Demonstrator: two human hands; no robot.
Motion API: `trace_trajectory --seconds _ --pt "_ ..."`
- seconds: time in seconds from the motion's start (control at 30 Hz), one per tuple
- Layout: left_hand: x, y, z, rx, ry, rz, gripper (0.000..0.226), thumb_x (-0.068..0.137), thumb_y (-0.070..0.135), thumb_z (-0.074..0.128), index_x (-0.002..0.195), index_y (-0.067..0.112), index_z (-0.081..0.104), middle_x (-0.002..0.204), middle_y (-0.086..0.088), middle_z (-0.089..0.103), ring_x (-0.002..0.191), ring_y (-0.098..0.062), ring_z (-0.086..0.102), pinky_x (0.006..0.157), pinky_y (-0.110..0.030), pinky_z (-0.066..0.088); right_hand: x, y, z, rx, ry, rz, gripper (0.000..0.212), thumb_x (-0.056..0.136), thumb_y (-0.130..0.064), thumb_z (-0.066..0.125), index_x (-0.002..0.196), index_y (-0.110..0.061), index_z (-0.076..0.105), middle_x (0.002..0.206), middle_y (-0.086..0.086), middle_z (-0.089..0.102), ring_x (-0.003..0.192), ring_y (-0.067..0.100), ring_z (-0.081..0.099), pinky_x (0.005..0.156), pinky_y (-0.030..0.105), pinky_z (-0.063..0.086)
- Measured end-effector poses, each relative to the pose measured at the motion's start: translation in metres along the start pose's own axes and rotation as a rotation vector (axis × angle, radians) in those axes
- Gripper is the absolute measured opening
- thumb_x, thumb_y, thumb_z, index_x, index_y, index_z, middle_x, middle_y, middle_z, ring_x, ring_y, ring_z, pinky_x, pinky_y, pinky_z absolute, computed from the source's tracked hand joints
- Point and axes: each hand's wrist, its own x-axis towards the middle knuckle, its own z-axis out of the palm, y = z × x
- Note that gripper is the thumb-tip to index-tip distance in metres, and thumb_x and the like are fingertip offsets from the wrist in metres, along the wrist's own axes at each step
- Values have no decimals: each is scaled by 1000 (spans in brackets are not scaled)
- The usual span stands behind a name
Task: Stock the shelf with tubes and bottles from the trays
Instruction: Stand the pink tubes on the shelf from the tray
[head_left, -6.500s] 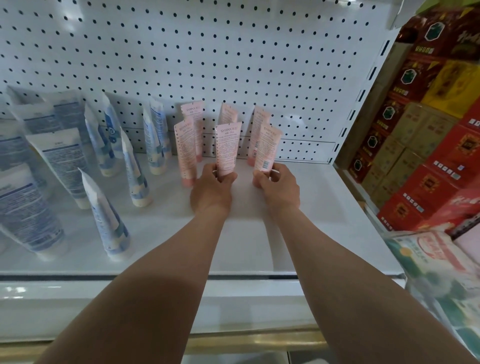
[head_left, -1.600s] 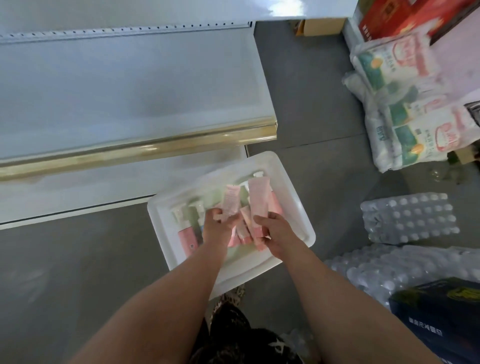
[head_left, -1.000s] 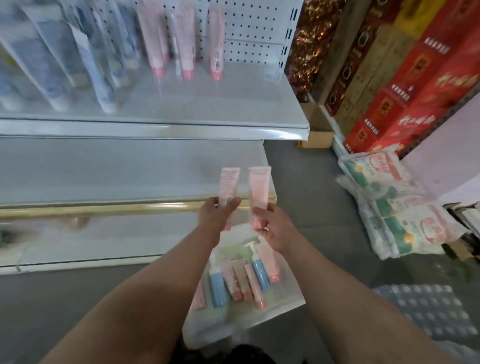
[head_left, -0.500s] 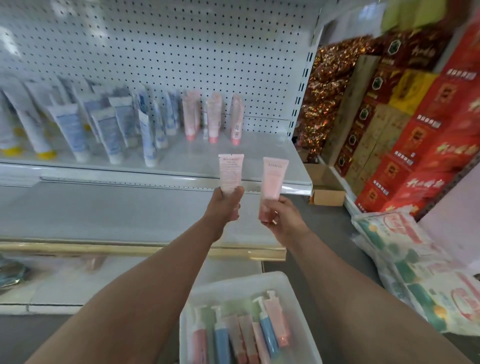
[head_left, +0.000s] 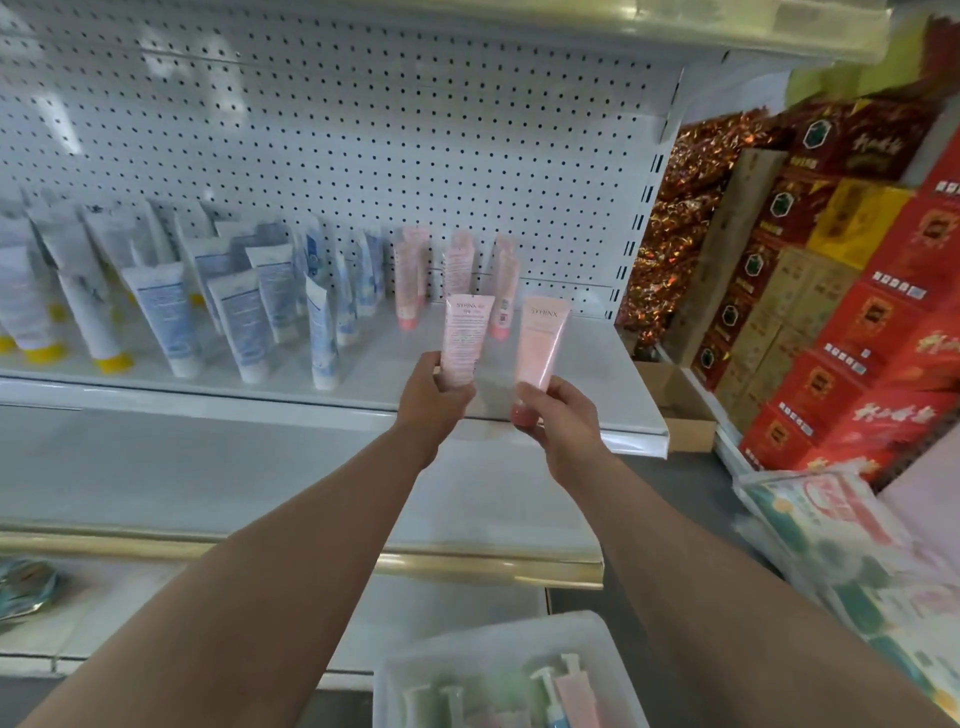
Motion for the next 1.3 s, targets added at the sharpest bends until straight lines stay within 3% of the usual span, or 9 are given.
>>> trace_trajectory --seconds 0.1,0.2,0.43,0.63,0.87,1.03,1.3 --pt "30 -6 -10 36 50 1 43 78 13 74 111 29 52 100 -5 69 83 -28 66 84 -49 59 19 0 22 15 54 -21 33 84 2 72 113 -6 61 94 14 68 72 27 60 85 42 59" --pt "60 -13 -21 50 120 -24 45 72 21 75 110 32 51 100 -4 71 92 -33 69 84 -51 58 43 6 39 -77 129 -86 32 79 2 75 107 -9 64 89 15 72 67 28 64 79 44 60" --pt "116 -20 -42 38 279 -59 42 80 21 79 113 21 53 103 3 69 94 -21 67 90 -40 57 90 21 76 -250 199 -134 32 78 -10 77 105 -18 61 86 7 75 65 22 70 67 34 57" --pt "146 -32 -50 98 266 -60 36 81 22 77 106 24 50 98 5 67 93 -21 65 81 -29 49 119 31 105 -354 210 -161 34 78 -14 76 109 -22 63 93 1 75 69 17 72 68 28 57" --pt "158 -42 -50 142 221 -41 38 85 25 75 113 24 50 102 9 65 93 -17 64 81 -27 45 142 46 127 -473 205 -234 33 79 -25 76 108 -30 61 99 -3 76 88 17 72 86 37 57" --pt "156 -43 -50 157 222 -17 39 88 27 73 120 25 51 108 10 64 94 -13 59 81 -25 41 143 54 128 -486 227 -282 42 81 -29 77 120 -28 60 105 -4 74 90 13 71 85 32 56" --pt "153 -40 -50 180 234 -39 38 89 27 72 122 23 53 112 8 65 94 -14 57 81 -27 41 142 54 127 -544 224 -290 34 84 -30 76 115 -22 64 99 -5 74 91 12 69 79 26 52"
